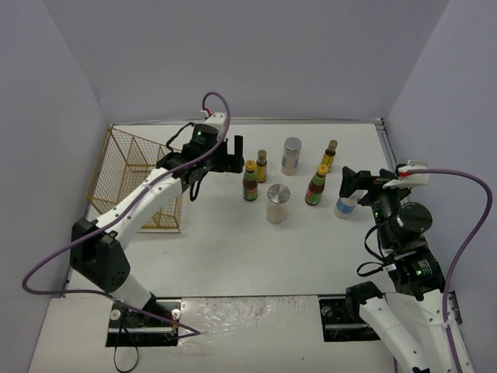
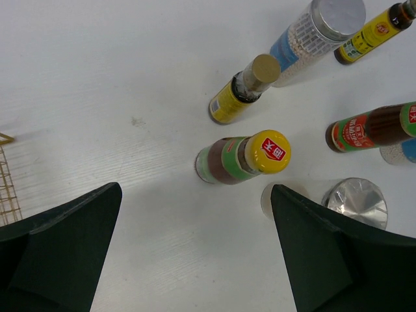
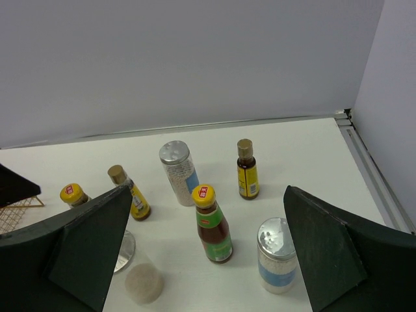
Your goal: Organize the condiment bottles
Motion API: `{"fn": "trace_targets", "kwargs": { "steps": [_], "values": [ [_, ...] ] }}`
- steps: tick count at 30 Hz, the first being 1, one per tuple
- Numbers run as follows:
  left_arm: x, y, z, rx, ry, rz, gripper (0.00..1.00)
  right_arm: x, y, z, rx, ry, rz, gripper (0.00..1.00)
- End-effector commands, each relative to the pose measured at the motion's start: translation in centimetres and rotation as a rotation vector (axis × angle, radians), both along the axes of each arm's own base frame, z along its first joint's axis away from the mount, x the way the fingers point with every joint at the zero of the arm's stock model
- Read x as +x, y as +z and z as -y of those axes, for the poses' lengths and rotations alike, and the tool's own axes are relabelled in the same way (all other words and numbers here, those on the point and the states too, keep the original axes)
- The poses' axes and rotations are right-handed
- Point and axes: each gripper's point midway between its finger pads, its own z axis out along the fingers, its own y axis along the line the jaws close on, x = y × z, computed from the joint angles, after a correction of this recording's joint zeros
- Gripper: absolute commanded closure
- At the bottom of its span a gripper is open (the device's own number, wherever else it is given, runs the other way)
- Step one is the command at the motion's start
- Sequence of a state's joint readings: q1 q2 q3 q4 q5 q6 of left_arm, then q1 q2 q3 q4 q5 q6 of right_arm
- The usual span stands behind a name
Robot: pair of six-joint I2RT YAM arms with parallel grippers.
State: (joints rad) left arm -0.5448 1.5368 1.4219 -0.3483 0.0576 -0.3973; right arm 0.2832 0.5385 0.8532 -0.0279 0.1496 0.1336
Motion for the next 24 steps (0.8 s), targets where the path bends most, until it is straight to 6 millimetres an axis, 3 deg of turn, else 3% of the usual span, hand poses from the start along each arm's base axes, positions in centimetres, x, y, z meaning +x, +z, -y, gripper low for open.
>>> {"fn": "trace_targets", "kwargs": {
  "steps": [1,5,10,17,24],
  "values": [
    [1.7,4.4,3.1,-0.031,0.028,0.167,0.03,0.1,2.6,-1.0,0.028,0.049,0.069,0.0],
    [1.3,3.0,5.1,-0.006,0.007,0.152,0.03,0.2,2.3,-1.2,0.023,0.059,0.062,0.0],
    [1.6,1.7,6.1,0.012,0.014,0.152,0.04,0.2,2.2,-1.2,0.024,0.057,0.061,0.0],
    [2.6,-0.3,7.4,0.054,0.013,0.136,0.15,0.2,1.9,-1.3,0.025,0.061,0.057,0.0],
    [2.9,-0.1,8.3,0.049,0.009,0.14,0.24,0.1,1.8,-1.3,0.027,0.063,0.056,0.0]
  ]
}}
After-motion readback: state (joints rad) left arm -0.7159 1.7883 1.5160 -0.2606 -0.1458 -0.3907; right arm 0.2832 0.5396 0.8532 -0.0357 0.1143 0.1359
